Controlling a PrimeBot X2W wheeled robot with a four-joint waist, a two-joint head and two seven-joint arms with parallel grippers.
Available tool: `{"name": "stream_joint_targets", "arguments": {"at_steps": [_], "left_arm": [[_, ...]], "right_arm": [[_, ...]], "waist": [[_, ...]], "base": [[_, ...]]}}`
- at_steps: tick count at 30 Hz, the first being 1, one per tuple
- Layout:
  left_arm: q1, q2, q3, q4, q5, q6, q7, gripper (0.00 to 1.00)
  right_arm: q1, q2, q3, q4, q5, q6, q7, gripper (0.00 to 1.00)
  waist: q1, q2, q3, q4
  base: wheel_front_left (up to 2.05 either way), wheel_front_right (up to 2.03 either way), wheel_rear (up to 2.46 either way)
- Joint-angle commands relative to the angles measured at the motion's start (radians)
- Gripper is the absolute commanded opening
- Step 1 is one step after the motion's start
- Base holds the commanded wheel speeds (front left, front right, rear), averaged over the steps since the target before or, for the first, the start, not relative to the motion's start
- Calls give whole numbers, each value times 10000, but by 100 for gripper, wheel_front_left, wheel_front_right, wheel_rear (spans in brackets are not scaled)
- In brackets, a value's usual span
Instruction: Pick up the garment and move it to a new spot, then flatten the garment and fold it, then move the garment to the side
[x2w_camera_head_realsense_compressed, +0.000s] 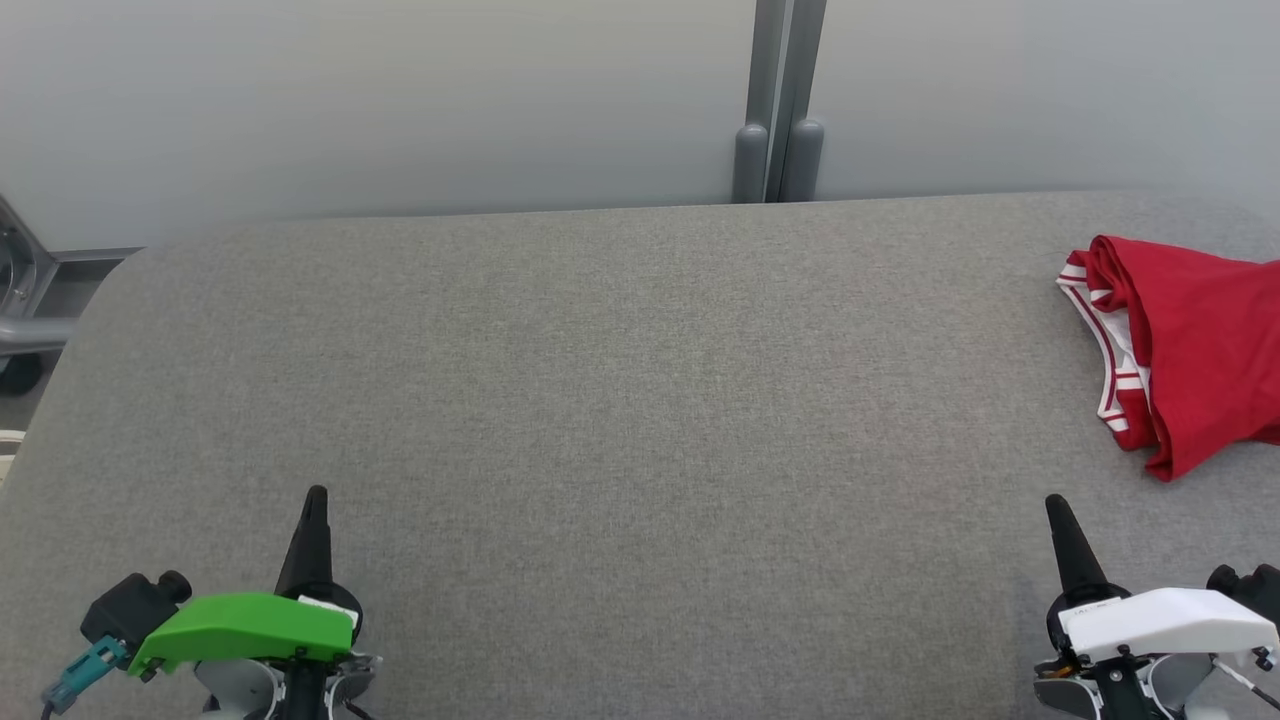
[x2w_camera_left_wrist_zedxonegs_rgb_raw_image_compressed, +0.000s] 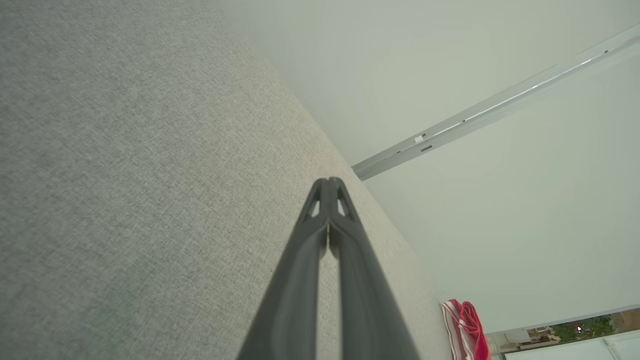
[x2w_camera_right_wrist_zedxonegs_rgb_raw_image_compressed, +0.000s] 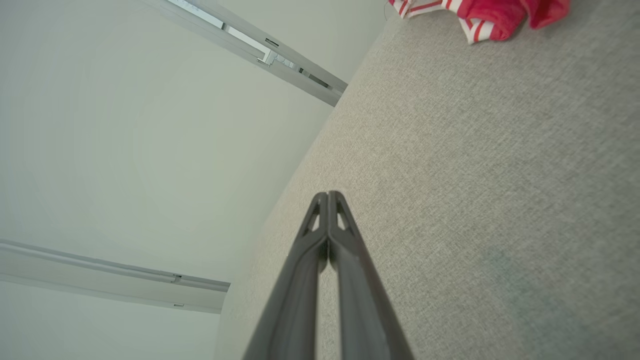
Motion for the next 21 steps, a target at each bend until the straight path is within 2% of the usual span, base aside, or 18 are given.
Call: {"name": "stream_joint_targets", "arguments": {"at_steps": [1, 21], "left_arm": [[-313, 26, 54, -57, -268, -16, 63, 0], [-755, -1, 86, 105, -2247, -22, 619, 0]], "right_arm": [[-200, -52, -79, -141, 290, 3, 65, 0], [-333, -57, -428, -203, 2145, 3, 399, 0]], "waist": [[0, -1, 2, -10], [0, -1, 28, -144]], "base": [[0, 0, 0], [0, 0, 0]]}}
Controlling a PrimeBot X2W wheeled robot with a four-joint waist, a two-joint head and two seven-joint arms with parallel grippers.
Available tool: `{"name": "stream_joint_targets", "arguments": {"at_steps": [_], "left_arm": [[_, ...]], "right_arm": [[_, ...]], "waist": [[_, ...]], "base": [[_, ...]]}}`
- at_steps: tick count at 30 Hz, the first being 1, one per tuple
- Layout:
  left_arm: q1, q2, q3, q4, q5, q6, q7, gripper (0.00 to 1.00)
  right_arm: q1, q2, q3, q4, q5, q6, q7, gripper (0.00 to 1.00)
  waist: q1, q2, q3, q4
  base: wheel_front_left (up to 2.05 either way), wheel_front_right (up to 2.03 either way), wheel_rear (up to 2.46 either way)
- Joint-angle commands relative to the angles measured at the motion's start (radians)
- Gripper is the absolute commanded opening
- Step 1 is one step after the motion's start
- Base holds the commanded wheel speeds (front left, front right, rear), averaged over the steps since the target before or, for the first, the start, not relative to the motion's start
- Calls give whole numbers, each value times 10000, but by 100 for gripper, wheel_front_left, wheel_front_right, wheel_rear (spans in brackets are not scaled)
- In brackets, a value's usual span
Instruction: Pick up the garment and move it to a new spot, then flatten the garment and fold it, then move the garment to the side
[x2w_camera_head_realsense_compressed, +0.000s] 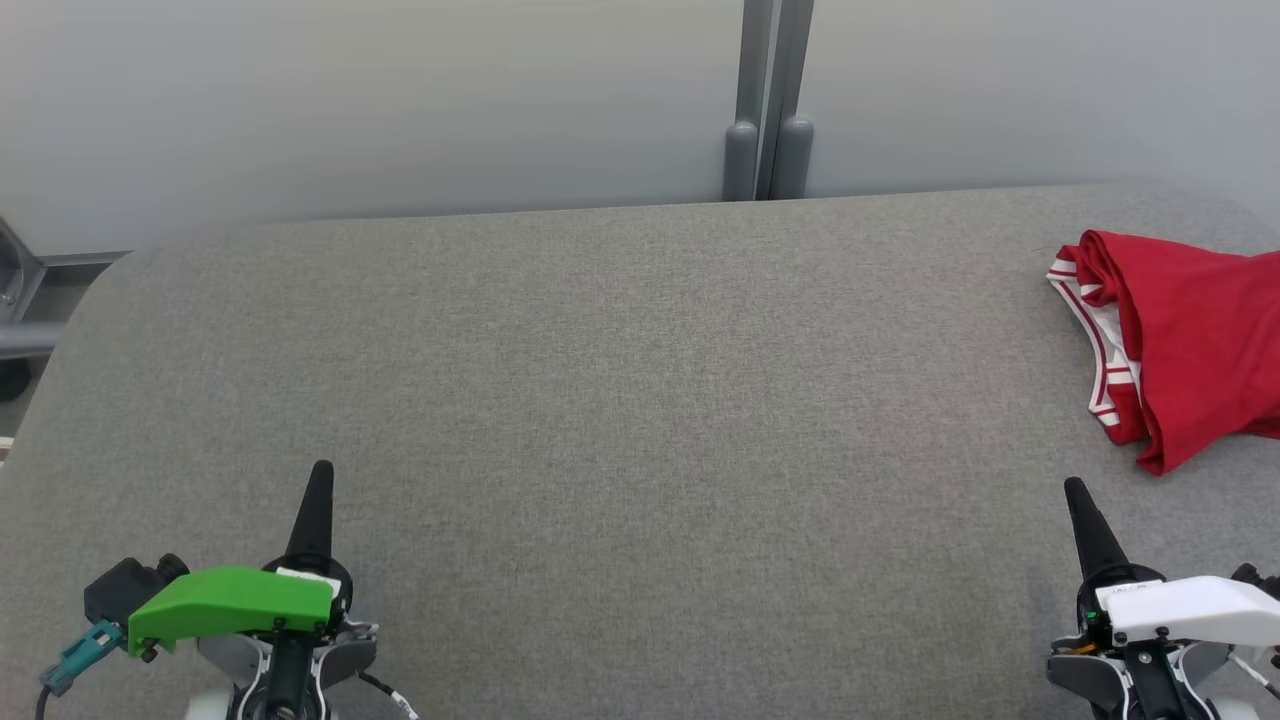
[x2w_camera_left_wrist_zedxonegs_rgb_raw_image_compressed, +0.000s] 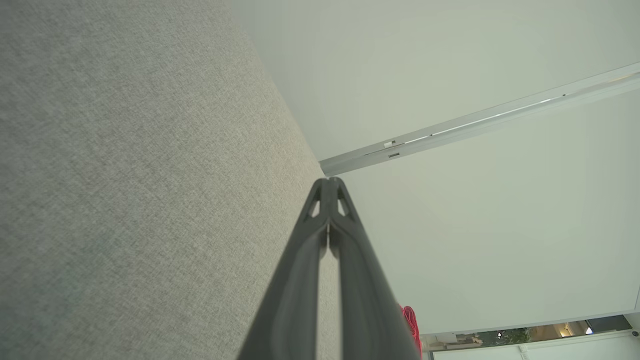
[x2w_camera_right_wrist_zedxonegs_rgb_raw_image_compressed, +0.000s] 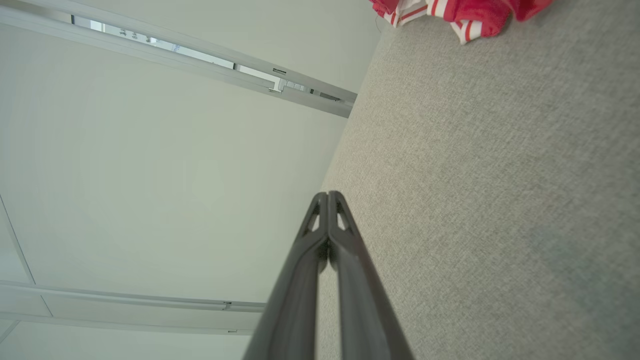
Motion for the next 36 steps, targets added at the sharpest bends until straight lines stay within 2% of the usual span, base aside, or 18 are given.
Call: {"name": "stream_joint_targets", "arguments": {"at_steps": [1, 36], "left_arm": [[-299, 18, 45, -37, -291, -22, 72, 0], [-881, -22, 88, 198, -3002, -32, 859, 0]], "right_arm": [[-145, -50, -66, -110, 250, 3, 65, 0], [-346, -56, -552, -189, 2820, 4, 538, 0]], "waist": [[0, 0, 2, -11], [0, 0, 47, -245]], "base": [[0, 0, 0], [0, 0, 0]]}}
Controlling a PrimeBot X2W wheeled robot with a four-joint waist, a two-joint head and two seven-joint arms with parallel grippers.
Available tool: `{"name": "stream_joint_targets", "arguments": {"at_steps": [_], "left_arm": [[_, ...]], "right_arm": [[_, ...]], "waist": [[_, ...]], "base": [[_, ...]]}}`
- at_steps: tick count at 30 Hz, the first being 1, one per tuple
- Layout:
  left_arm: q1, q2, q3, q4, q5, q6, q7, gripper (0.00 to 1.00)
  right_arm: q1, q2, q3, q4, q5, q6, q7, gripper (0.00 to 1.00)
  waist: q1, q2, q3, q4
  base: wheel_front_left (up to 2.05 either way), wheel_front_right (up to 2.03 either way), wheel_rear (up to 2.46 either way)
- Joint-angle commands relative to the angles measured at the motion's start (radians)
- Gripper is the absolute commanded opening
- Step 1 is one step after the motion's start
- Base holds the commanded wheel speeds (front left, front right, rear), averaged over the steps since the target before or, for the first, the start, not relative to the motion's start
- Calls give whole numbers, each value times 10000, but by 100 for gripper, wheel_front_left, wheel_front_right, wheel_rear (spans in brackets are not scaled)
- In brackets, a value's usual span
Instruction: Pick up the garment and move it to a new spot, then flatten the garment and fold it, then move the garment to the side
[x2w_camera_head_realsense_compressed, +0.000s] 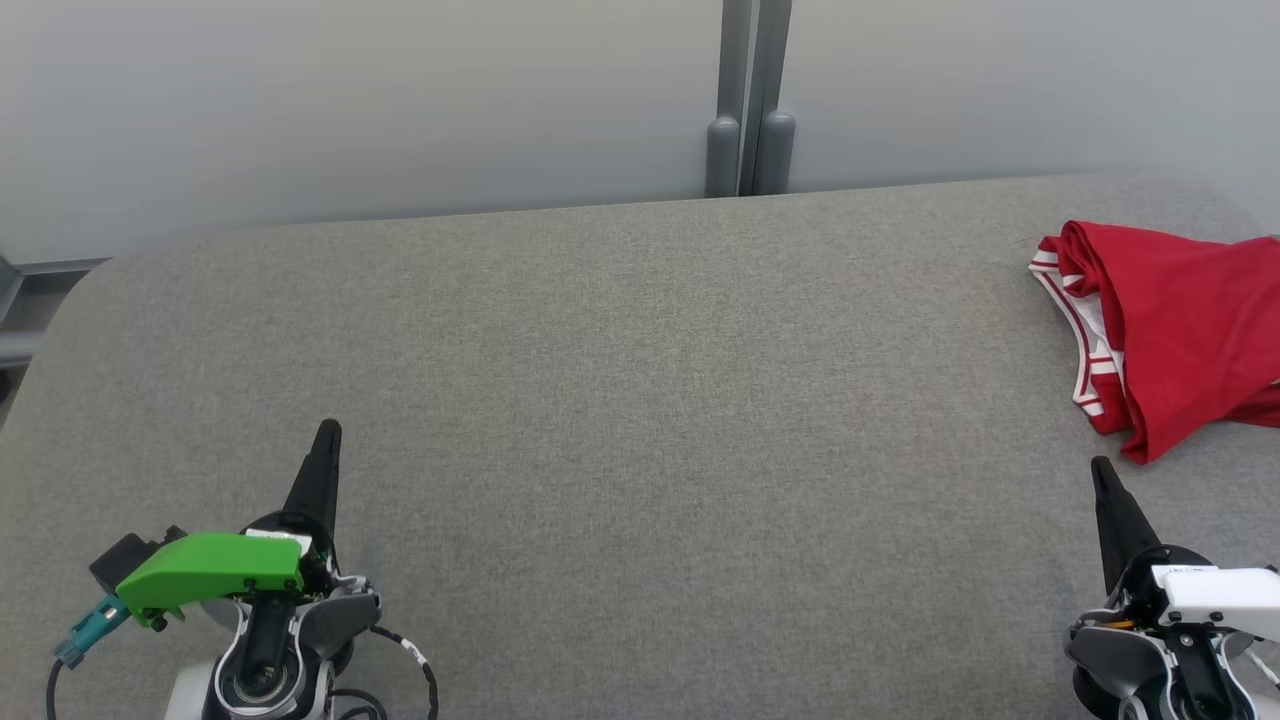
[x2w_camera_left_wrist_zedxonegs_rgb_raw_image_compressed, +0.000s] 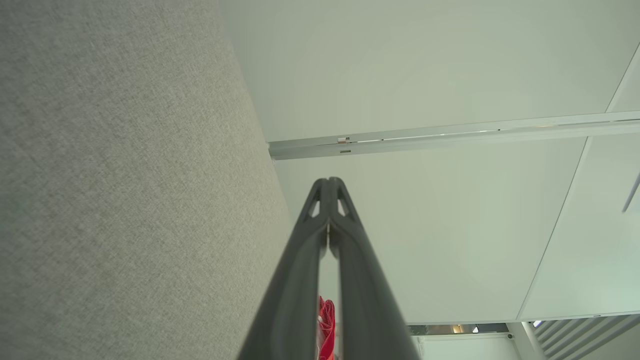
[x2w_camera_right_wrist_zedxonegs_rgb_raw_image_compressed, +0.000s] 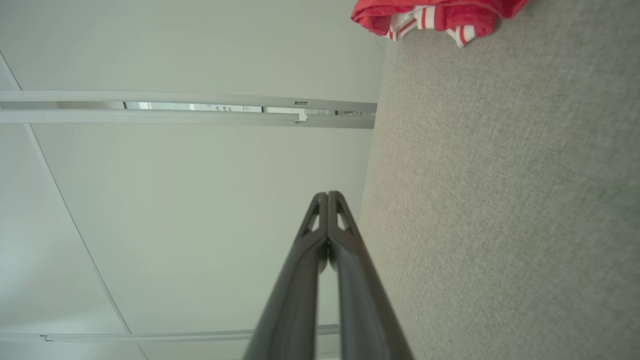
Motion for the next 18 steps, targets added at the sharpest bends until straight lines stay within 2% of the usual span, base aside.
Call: {"name": "stream_joint_targets", "arguments": {"at_steps": [1, 8, 18], "left_arm": [[-228, 1, 31, 10, -262, -32, 80, 0], [-331, -5, 39, 48, -776, -34, 225, 0], [-351, -5, 41, 62, -905, -35, 261, 0]], "right_arm": [[-132, -45, -66, -66, 245, 4, 75, 0], [-164, -47, -146, -73, 670, 4, 151, 0], [-177, -44, -172, -74, 835, 4, 182, 0]], "waist": [[0, 0, 3, -14], [0, 0, 12, -61], [0, 0, 16, -83]], "base": [[0, 0, 0], [0, 0, 0], [0, 0, 0]]}}
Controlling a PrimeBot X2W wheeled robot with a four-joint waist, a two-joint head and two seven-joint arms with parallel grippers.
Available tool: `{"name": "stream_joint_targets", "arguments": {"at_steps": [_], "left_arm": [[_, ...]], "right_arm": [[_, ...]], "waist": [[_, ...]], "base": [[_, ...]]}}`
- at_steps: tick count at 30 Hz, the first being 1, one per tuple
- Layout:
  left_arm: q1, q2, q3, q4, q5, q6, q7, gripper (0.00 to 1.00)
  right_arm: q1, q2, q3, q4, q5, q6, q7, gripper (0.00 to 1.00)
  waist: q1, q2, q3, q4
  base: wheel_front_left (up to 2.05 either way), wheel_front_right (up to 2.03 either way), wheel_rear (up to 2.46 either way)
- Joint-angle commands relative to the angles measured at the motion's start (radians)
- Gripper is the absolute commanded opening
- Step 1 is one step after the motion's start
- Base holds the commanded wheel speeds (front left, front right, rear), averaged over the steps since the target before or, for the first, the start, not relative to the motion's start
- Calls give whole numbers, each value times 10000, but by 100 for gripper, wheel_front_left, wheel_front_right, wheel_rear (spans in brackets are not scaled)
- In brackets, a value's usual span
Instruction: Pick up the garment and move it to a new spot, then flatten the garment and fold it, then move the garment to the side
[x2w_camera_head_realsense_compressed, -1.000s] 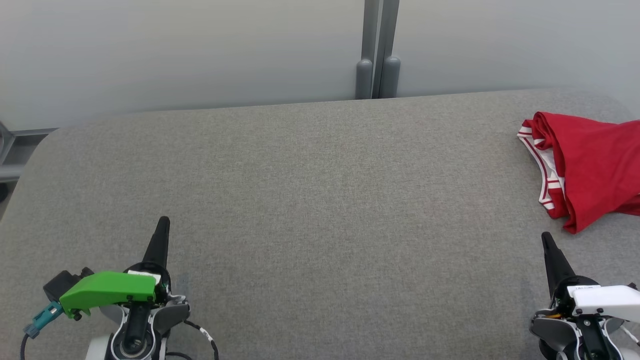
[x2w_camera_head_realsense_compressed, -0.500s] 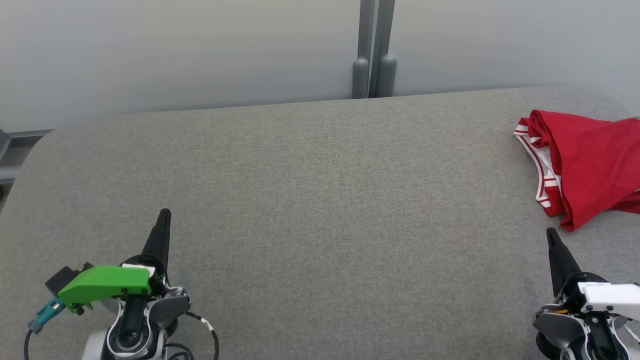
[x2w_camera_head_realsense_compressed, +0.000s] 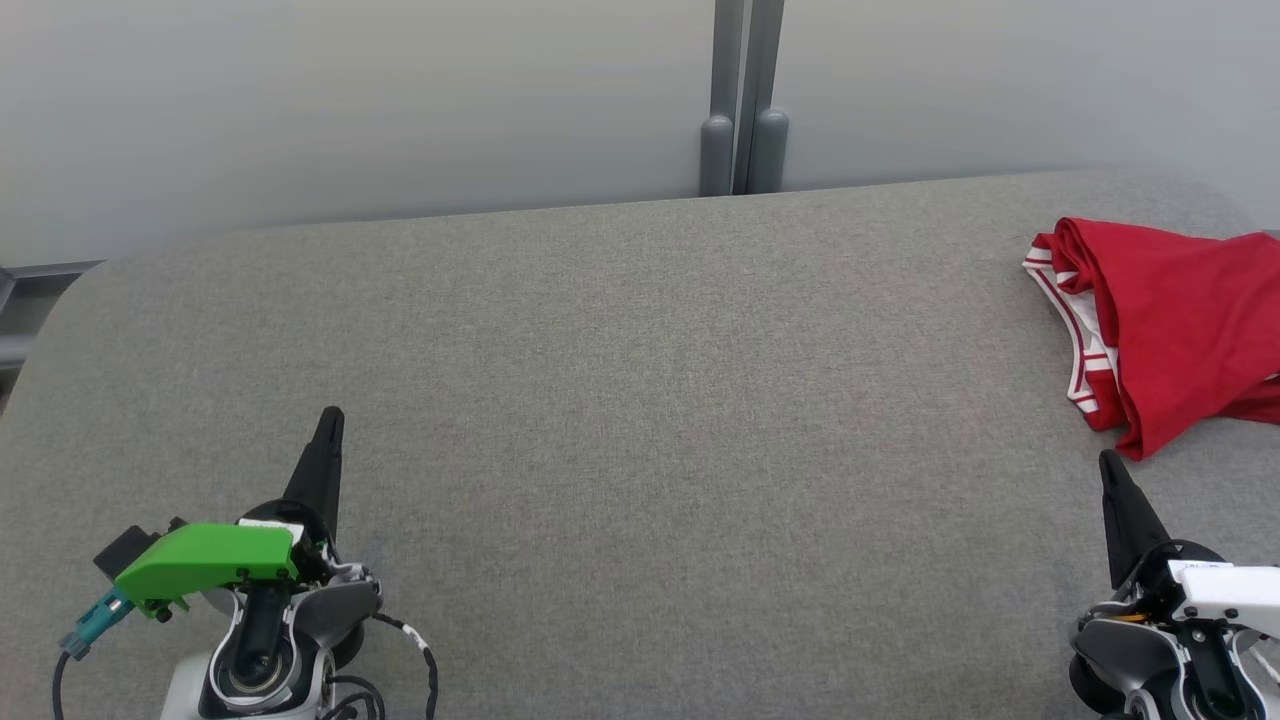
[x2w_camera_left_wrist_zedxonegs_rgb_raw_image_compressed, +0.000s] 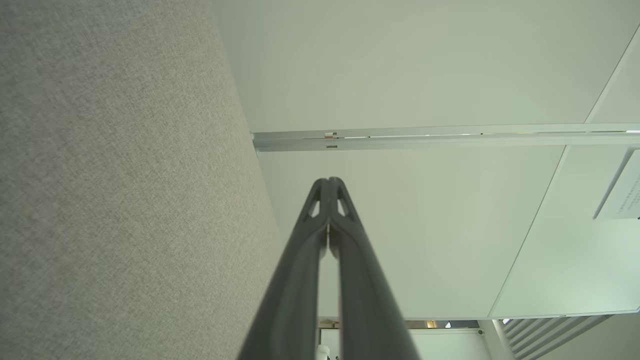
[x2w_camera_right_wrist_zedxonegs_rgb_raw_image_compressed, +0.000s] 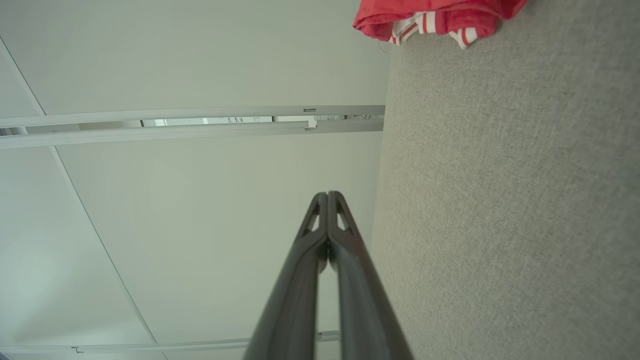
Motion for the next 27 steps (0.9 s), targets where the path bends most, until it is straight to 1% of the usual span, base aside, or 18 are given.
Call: {"name": "stream_joint_targets", "arguments": {"at_steps": [1, 27], "left_arm": [[-135, 7, 25, 0, -46, -35, 9, 0], [-133, 7, 23, -3, -48, -35, 8, 0]], "right_arm": [[-111, -38, -15, -30, 66, 4, 38, 0], [-108, -37, -17, -29, 64, 4, 40, 0]], "waist": [[0, 0, 0, 1], [0, 0, 0, 1]], "base": [[0, 0, 0], [0, 0, 0]]}}
